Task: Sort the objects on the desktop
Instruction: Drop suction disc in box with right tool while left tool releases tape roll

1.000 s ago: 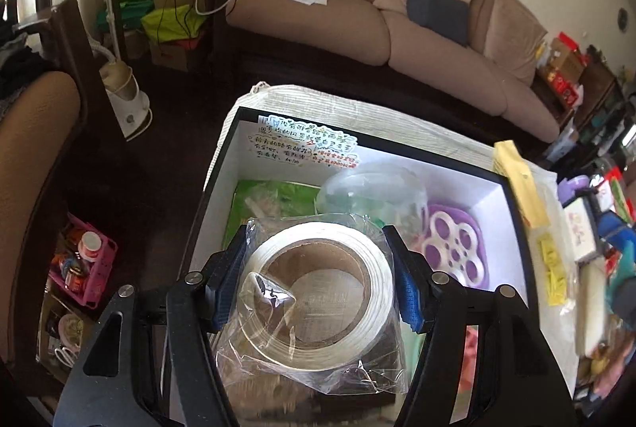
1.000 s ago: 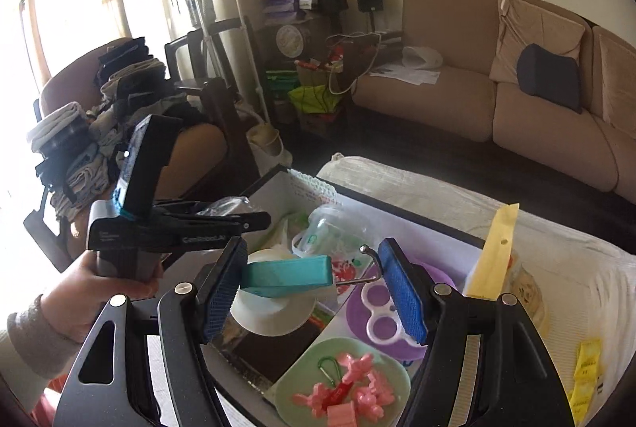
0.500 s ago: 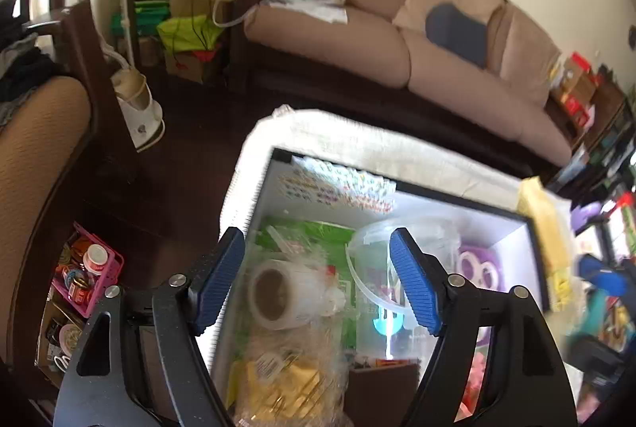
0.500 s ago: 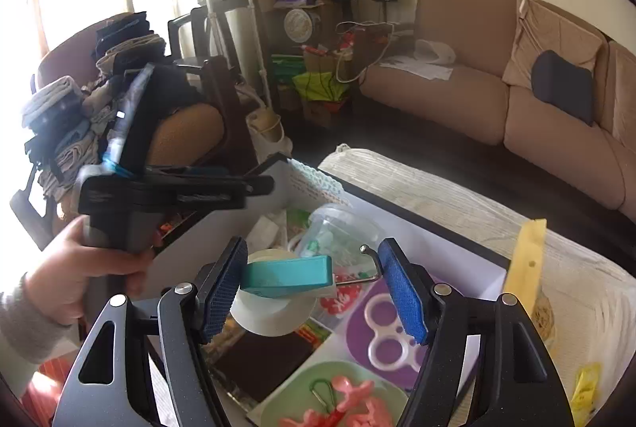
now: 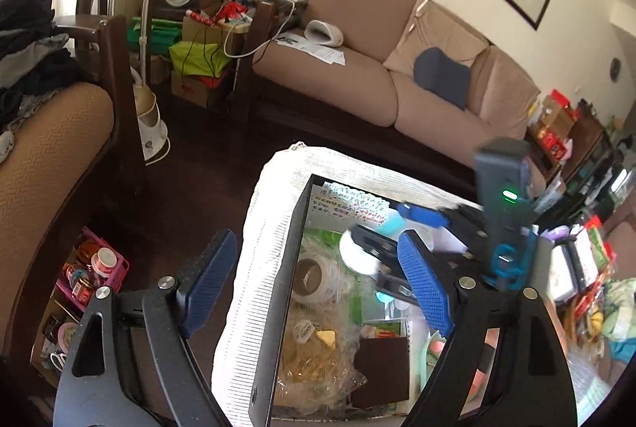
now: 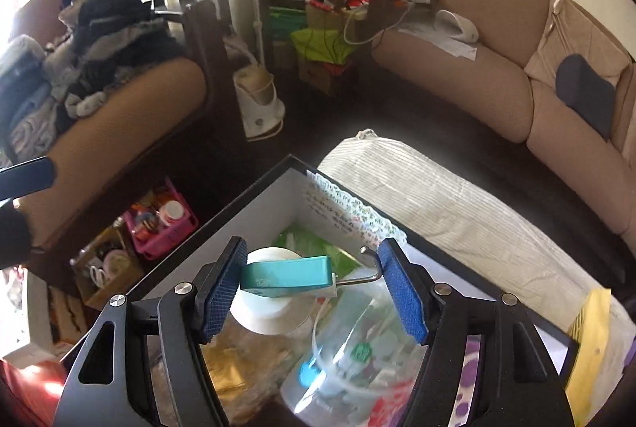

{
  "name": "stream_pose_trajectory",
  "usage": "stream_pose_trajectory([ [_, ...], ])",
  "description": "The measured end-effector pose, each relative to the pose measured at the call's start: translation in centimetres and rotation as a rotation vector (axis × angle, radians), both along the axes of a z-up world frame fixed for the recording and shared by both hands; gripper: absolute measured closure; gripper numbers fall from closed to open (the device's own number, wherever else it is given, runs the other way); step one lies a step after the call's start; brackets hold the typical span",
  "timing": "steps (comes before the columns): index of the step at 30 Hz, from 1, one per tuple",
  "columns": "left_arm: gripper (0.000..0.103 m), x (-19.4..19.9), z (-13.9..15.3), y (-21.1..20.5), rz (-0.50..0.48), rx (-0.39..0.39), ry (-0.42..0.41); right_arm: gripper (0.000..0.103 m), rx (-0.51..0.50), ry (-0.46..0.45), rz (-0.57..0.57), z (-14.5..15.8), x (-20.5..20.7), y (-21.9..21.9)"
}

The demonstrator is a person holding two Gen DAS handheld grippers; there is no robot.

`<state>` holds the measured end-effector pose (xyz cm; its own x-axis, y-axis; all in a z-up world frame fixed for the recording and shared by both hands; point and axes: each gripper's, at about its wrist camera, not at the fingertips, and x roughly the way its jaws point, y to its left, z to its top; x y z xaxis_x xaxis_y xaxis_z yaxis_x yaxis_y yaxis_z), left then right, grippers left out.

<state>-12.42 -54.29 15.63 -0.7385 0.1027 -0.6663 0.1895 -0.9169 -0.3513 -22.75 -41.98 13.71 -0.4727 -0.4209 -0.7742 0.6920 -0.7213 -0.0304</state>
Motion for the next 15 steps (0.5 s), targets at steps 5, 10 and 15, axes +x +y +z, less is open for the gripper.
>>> stream_pose_trajectory([
  [5,0.021,-0.5,-0.9,0.2,-0.013,0.026,-0.008,0.031,-0.011,-0.026,-0.066,-1.3,-1.8,-0.8],
  [10,0.021,-0.7,-1.5,0.6,-0.019,0.033,-0.014,0.031,-0.046,-0.091,-0.126,-2.1,-3.0,-1.0],
  [15,0.021,-0.8,-2.1,0.9,-0.026,0.031,-0.023,0.027,-0.019,-0.075,-0.116,-1.6,-3.2,-0.3],
])
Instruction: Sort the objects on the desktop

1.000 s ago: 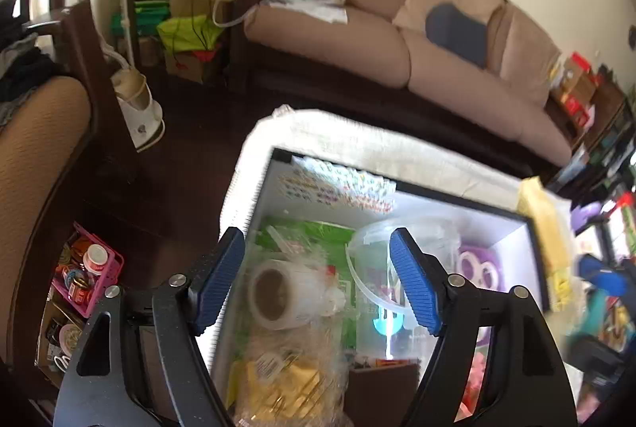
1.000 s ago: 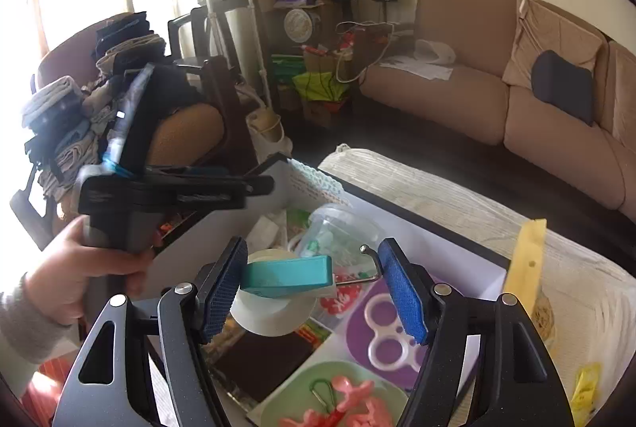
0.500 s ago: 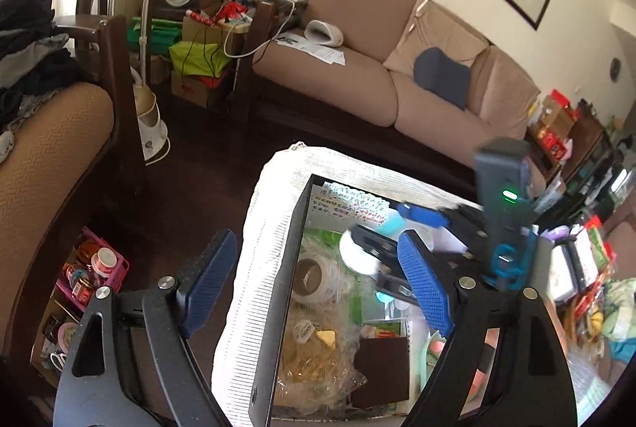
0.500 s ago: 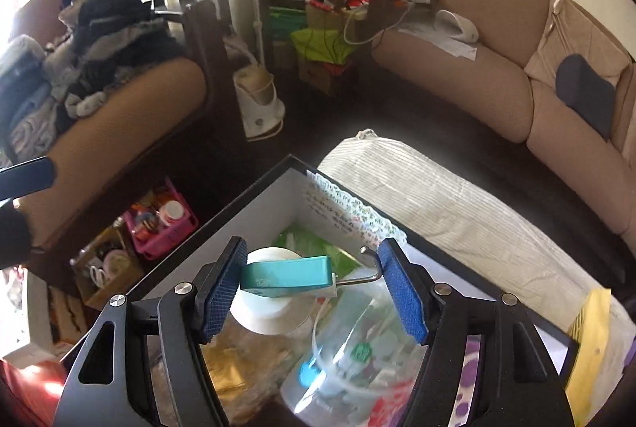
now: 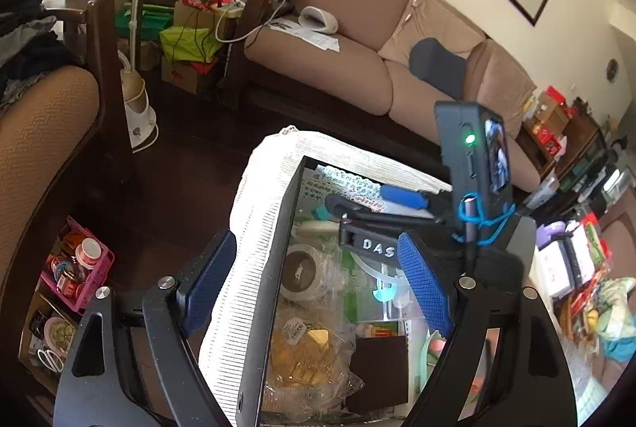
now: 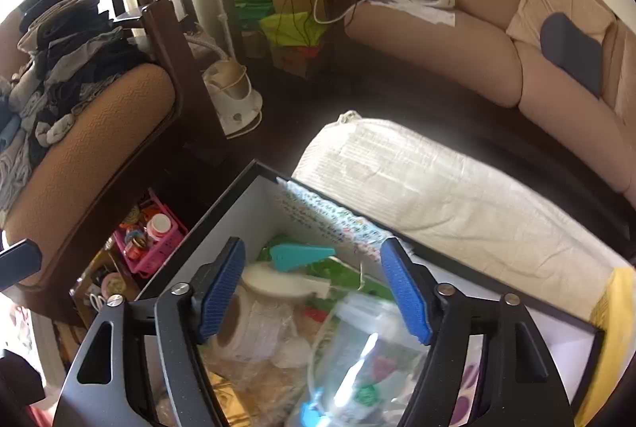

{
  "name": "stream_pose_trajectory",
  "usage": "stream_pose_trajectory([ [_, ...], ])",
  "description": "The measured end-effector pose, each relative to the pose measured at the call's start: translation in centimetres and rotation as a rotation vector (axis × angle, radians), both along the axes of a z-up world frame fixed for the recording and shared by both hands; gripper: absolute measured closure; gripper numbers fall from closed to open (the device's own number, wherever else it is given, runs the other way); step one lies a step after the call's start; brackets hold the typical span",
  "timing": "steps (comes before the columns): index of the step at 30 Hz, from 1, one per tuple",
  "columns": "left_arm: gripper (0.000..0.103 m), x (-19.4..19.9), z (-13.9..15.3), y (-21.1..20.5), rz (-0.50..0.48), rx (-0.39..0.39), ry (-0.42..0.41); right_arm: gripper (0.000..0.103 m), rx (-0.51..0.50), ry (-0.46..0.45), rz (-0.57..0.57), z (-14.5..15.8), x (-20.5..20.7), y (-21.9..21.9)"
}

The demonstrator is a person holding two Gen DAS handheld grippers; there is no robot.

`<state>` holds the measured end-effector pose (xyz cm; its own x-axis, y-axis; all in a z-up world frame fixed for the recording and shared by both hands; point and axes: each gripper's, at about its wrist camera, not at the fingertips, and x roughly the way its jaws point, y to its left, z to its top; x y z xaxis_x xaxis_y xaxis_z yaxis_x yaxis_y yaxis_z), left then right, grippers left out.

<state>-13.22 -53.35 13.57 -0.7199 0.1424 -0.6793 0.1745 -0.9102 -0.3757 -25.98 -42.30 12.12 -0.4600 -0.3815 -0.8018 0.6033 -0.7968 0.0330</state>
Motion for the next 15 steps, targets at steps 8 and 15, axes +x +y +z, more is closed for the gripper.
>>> stream_pose_trajectory([
  [8,0.021,0.1,-0.2,0.7,0.013,-0.017,-0.030,0.027,0.007,0.026,0.025,1.9,1.1,2.8],
  [15,0.021,1.8,0.1,4.5,0.001,-0.120,-0.063,0.027,-0.054,0.000,0.062,3.8,4.8,7.8],
])
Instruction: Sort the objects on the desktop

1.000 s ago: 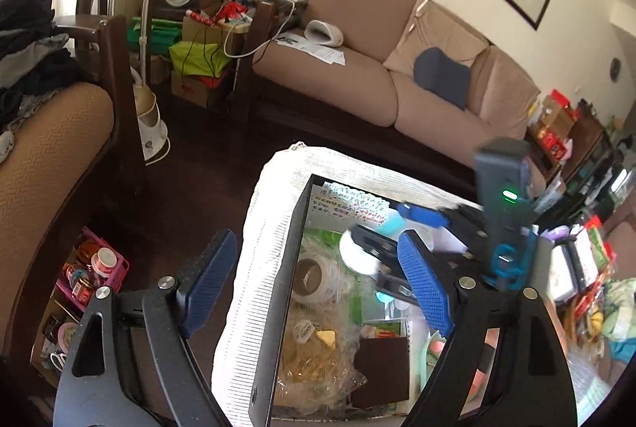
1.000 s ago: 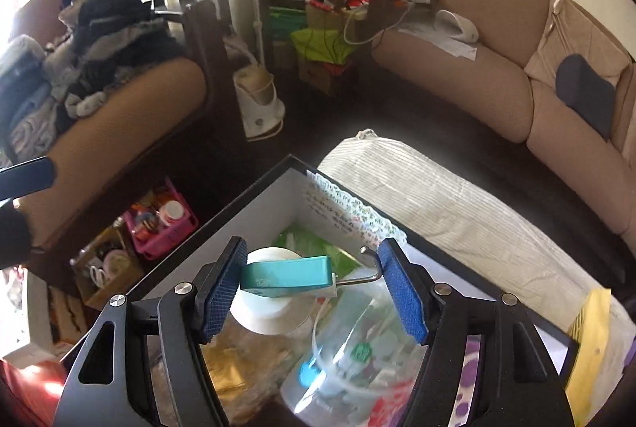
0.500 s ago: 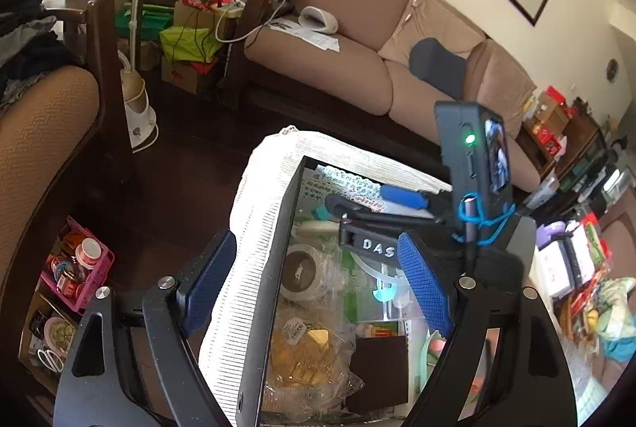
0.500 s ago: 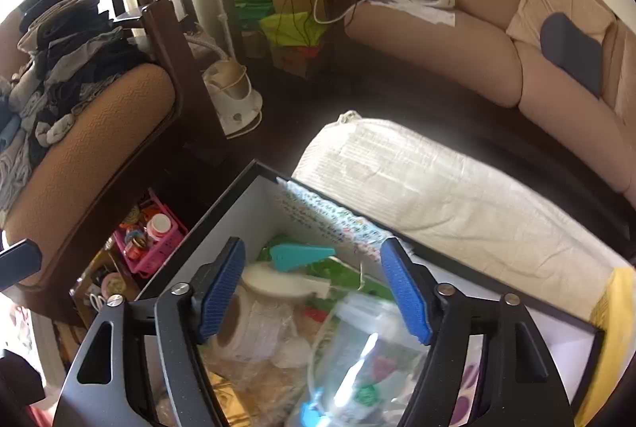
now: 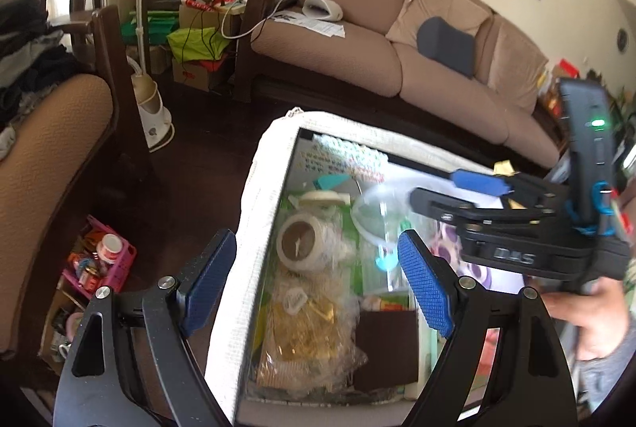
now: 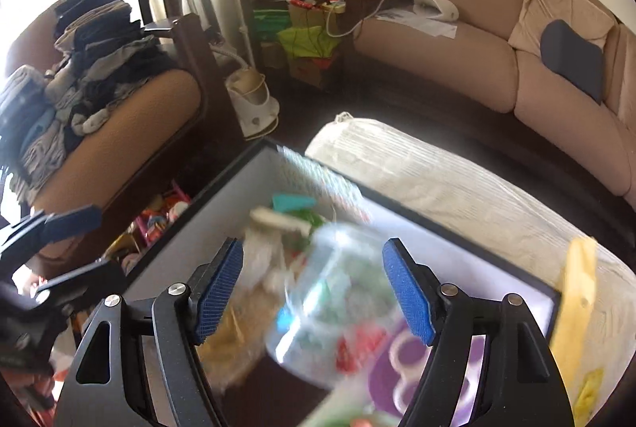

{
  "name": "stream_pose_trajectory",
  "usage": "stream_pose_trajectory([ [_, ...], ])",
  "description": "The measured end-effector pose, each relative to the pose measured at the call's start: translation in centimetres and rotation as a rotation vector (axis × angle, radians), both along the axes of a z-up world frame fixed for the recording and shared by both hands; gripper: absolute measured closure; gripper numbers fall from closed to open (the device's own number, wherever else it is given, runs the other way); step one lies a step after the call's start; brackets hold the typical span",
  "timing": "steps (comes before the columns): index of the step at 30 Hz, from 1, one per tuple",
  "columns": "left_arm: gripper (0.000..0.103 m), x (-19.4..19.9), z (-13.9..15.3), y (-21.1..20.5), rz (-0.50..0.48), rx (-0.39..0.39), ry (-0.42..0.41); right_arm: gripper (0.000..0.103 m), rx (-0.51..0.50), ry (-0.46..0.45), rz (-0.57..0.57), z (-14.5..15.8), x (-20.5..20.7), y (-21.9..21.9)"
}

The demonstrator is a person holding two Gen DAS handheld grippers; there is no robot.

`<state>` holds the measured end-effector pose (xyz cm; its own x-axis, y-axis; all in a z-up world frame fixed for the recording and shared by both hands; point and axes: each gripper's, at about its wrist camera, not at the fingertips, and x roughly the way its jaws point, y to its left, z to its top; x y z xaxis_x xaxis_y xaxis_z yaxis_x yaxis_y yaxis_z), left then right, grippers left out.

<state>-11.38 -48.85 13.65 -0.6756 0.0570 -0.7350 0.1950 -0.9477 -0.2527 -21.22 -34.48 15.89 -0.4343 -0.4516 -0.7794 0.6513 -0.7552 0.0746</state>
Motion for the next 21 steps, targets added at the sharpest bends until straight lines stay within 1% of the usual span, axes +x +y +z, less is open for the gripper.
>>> stream_pose_trajectory([
  [4,0.017,1.4,-0.2,2.2,-0.009,0.016,-0.024,0.027,0.002,-0.016,0.016,0.5,2.5,2.5],
  [6,0.012,2.3,-0.5,3.3,-0.013,0.024,-0.039,0.026,-0.010,-0.024,0.022,0.7,3.9,3.6],
  [7,0.011,2.8,-0.6,3.8,-0.013,0.027,-0.046,0.023,-0.016,-0.029,0.022,0.8,4.5,4.2],
  [9,0.004,3.7,-0.8,4.7,-0.010,0.025,-0.063,0.020,-0.027,-0.039,0.020,0.8,5.7,5.2],
  [11,0.000,4.8,-0.8,5.7,-0.009,0.023,-0.071,0.016,-0.035,-0.054,0.015,0.8,7.0,6.2],
  [13,0.000,6.3,-0.5,6.4,-0.014,0.028,-0.050,0.009,-0.068,-0.080,0.007,1.1,8.3,7.5],
  [14,0.000,7.1,-0.4,6.8,-0.014,0.034,-0.039,0.008,-0.090,-0.082,0.000,1.3,9.1,8.3],
  [16,0.000,8.4,-0.3,7.6,-0.010,0.033,-0.052,0.004,-0.109,-0.078,-0.005,1.9,10.6,9.8],
  [19,0.000,10.0,0.4,9.0,-0.011,0.025,-0.073,0.002,-0.114,-0.073,-0.006,2.7,12.7,11.3],
  [21,0.000,11.3,1.2,10.0,-0.013,0.008,-0.067,0.001,-0.115,-0.062,-0.004,3.5,14.1,12.1],
])
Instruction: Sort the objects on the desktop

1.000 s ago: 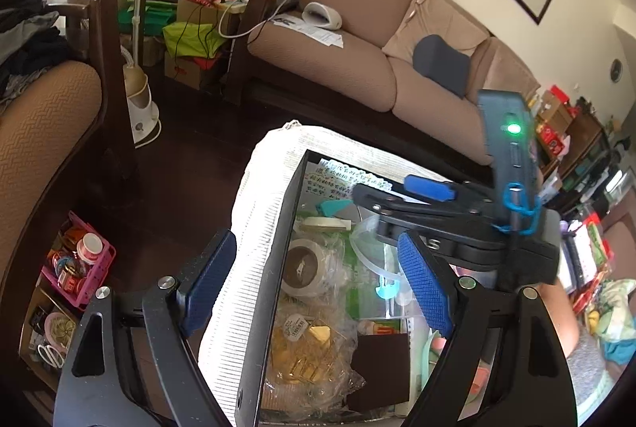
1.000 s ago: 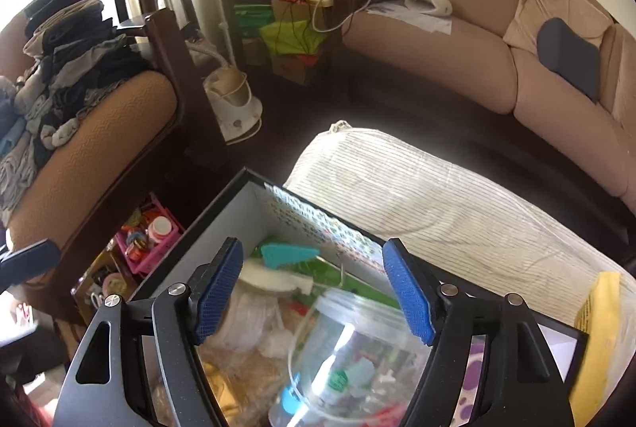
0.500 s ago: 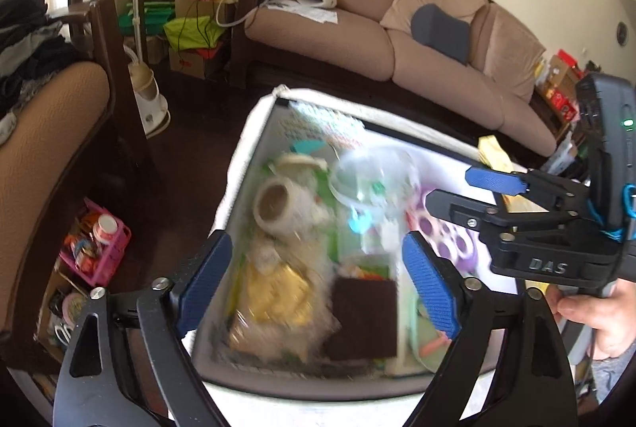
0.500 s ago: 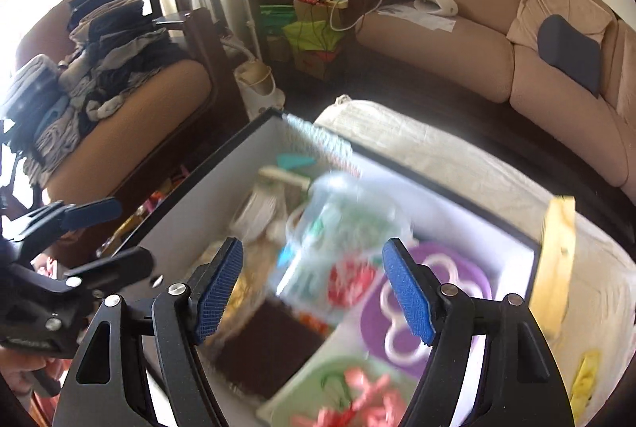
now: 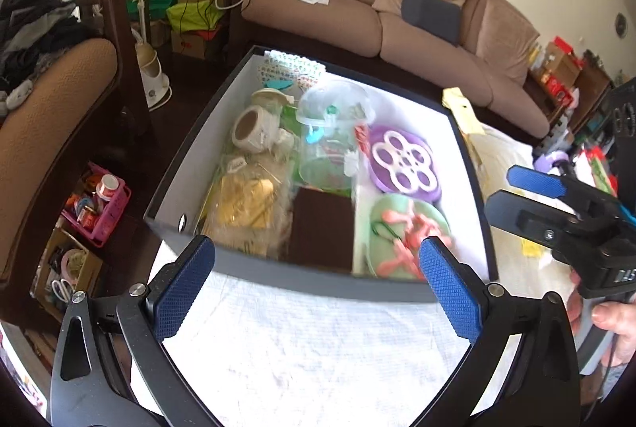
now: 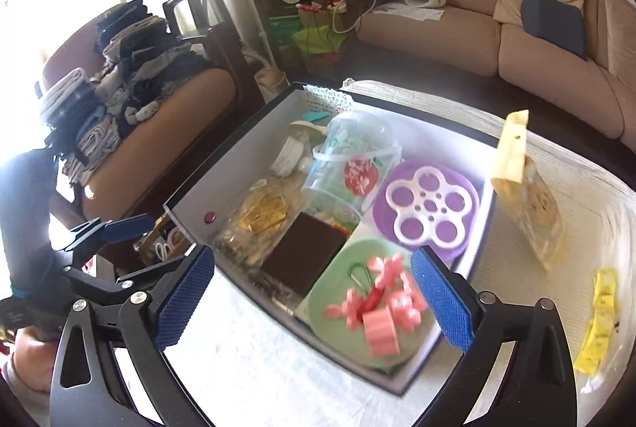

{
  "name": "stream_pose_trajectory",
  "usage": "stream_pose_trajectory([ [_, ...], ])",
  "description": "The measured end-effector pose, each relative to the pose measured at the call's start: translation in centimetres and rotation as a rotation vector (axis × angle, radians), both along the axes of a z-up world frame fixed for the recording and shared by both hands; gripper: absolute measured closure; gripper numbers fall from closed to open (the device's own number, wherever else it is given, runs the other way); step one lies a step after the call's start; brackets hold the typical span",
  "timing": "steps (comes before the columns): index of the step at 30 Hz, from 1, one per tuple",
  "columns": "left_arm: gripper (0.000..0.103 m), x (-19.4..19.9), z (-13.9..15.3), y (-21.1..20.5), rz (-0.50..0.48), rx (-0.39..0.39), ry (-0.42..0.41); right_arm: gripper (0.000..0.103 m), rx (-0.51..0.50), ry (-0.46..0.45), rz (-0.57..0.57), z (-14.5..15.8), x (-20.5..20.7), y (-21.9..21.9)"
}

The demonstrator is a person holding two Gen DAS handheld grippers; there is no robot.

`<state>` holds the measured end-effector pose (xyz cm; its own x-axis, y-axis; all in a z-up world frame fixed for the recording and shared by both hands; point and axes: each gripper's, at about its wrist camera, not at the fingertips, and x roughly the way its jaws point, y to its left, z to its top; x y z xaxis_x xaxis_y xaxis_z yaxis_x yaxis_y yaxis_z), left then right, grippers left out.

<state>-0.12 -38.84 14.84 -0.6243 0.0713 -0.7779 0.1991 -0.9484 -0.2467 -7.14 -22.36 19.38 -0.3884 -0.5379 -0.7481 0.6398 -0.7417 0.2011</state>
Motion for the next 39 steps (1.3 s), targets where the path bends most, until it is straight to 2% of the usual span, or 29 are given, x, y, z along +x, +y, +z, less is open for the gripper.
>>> stream_pose_trajectory([
  [11,0.000,6.9,5.3,5.5,-0.033,-0.055,0.049,0.000,-0.029,0.056,-0.029,4.3,8.6,6.3],
  [17,0.000,10.4,6.6,10.1,-0.071,-0.070,0.065,0.000,-0.043,0.061,-0.079,3.6,13.7,11.9],
  [21,0.000,12.1,5.4,14.4,-0.133,-0.052,0.056,0.000,-0.011,0.057,-0.126,1.1,16.5,15.8],
  [28,0.000,13.2,1.2,22.9,-0.253,-0.045,0.025,0.000,0.012,0.064,-0.218,-3.5,18.7,23.8],
  [35,0.000,11.4,-2.4,29.3,-0.347,-0.011,0.032,0.000,0.059,0.141,-0.290,-6.5,19.2,31.8],
  [39,0.000,9.7,-4.4,32.2,-0.396,-0.011,0.037,0.002,0.081,0.168,-0.337,-7.8,17.8,35.8],
])
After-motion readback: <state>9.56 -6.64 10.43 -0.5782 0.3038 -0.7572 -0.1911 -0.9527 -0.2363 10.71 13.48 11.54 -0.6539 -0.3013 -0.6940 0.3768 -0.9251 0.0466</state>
